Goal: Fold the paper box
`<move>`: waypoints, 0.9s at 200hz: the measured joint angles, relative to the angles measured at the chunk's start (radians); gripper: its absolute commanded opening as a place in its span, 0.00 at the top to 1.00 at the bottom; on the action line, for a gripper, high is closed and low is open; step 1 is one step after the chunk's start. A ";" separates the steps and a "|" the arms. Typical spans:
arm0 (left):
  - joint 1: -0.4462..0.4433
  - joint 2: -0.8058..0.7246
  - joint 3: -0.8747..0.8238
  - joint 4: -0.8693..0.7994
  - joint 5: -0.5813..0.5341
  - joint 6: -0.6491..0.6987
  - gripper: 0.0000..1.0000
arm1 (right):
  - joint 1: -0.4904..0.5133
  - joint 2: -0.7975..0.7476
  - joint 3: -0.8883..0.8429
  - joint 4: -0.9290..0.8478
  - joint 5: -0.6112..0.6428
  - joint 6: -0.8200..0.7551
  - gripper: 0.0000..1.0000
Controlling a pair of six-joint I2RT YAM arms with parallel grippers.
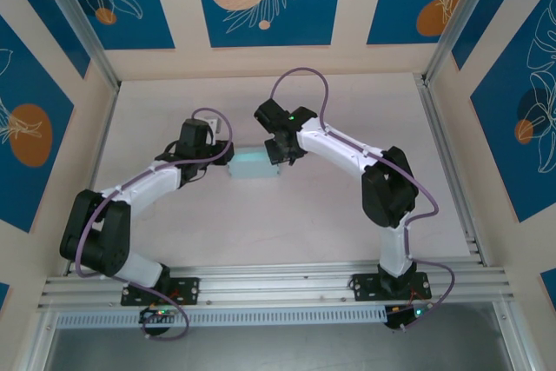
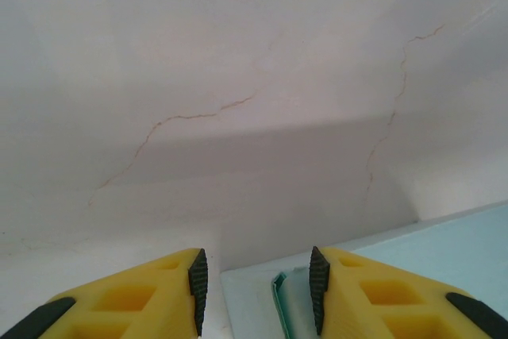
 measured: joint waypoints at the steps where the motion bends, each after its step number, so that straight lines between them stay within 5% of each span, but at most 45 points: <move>1: 0.000 0.000 0.000 0.001 0.000 0.000 0.60 | 0.000 -0.001 -0.001 0.000 -0.001 0.000 0.51; 83: -0.005 0.007 -0.018 0.050 0.000 -0.004 0.60 | 0.006 -0.093 -0.042 0.099 -0.171 0.002 0.46; 180: -0.006 0.007 -0.049 0.108 0.001 -0.023 0.60 | -0.025 -0.092 -0.097 0.204 -0.145 0.134 0.53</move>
